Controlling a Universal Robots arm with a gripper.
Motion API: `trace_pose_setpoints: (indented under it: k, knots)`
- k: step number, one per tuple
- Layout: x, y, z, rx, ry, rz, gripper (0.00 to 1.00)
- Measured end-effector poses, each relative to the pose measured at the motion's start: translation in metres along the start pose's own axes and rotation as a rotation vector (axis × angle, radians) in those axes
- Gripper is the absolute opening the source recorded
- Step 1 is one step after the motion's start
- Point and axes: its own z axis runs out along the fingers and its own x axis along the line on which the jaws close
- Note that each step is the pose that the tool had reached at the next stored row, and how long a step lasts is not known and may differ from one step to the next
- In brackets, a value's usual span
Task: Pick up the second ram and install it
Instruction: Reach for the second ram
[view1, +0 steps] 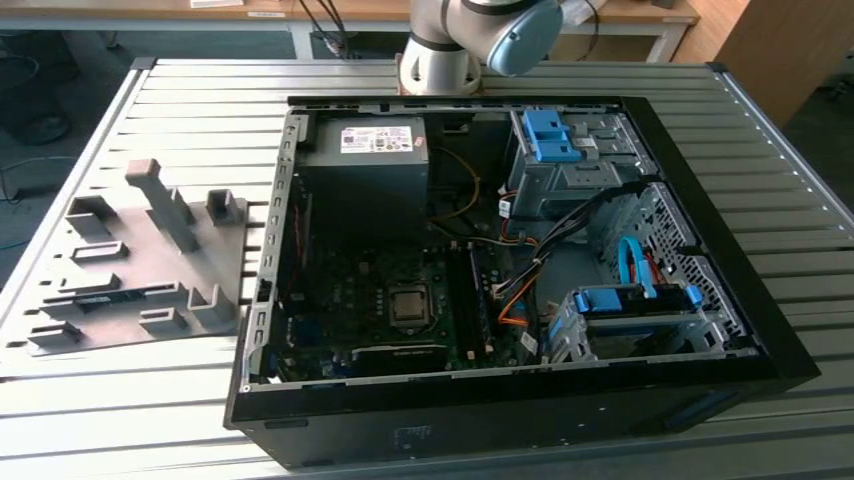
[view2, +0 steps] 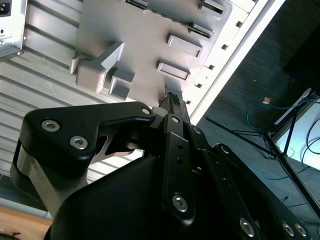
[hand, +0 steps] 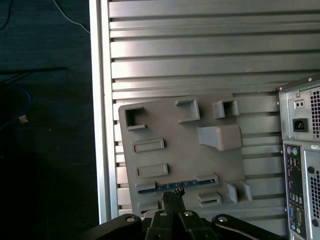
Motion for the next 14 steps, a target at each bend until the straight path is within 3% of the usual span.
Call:
trace_pose_setpoints:
  k: [14]
  knots:
    - [0.0028,-0.0008,0.0148,0.0002,0.0001,0.000,0.10]
